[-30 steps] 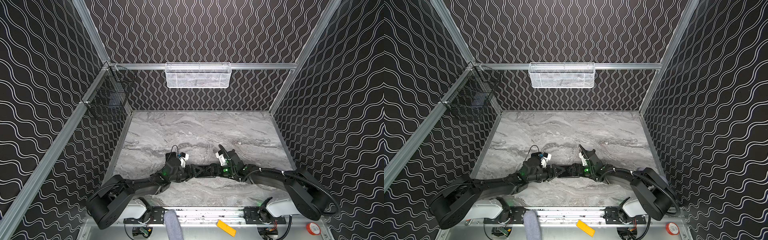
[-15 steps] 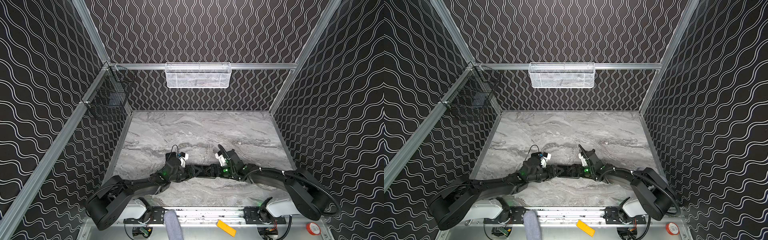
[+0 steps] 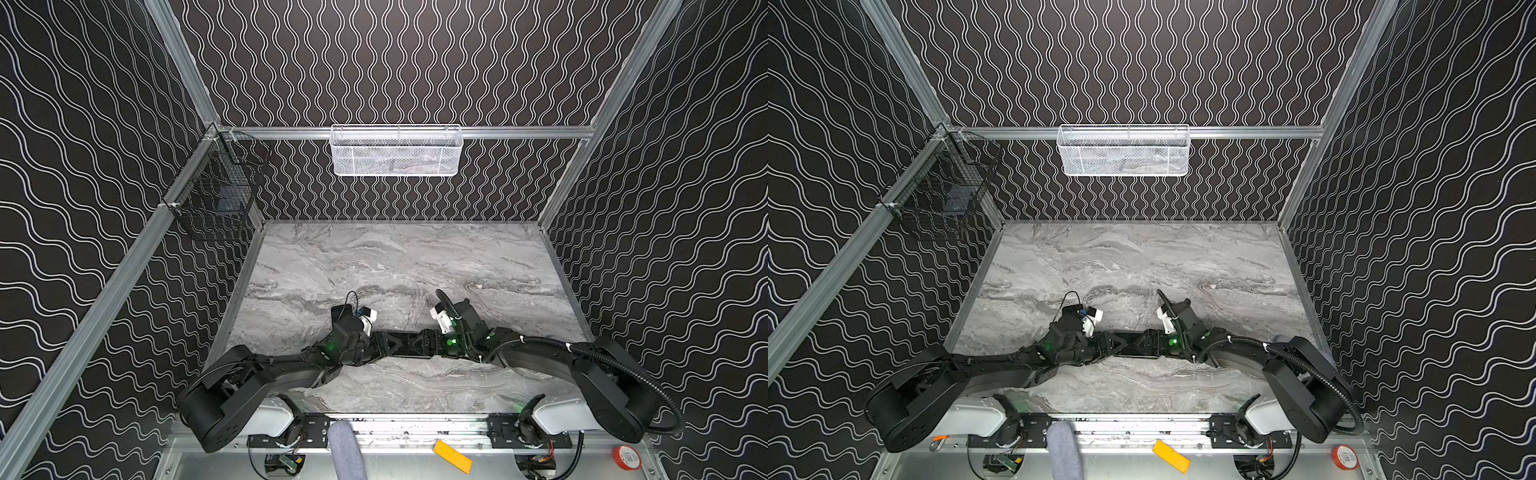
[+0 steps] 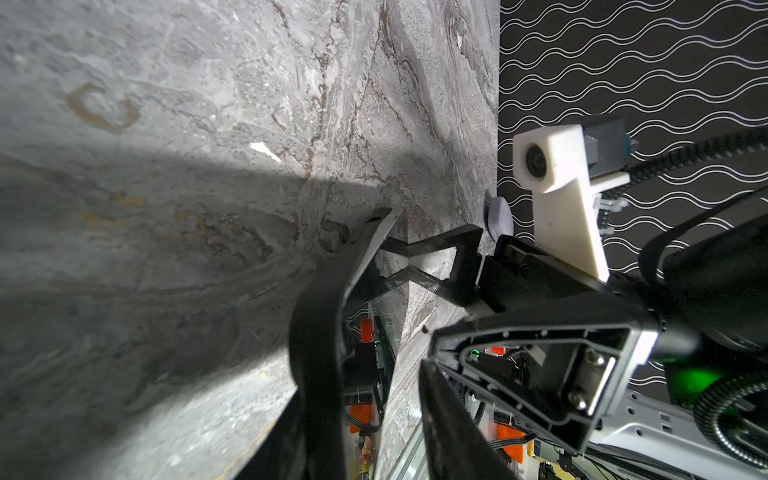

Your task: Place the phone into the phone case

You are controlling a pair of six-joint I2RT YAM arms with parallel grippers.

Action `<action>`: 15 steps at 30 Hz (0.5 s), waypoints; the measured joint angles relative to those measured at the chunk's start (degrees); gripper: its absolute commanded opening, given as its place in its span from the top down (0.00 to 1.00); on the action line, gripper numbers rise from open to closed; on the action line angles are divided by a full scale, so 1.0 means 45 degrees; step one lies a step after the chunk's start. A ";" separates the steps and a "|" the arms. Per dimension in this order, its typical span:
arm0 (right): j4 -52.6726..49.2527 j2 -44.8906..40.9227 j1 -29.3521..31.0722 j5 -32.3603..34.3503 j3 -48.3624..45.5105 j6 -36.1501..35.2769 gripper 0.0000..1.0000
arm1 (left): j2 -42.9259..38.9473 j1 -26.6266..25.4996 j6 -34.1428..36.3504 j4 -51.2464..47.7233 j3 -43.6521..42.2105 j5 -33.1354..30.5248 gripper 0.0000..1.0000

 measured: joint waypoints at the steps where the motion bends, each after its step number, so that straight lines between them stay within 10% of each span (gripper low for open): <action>1: -0.0024 -0.0005 0.0005 0.0000 0.0005 0.0000 0.02 | 0.0053 0.0000 0.0000 0.0024 0.0005 0.0000 0.66; 15: -0.0923 -0.0461 0.0015 0.0000 0.0034 0.0019 0.01 | 0.0068 0.0000 -0.0083 0.0831 0.0005 0.0291 0.91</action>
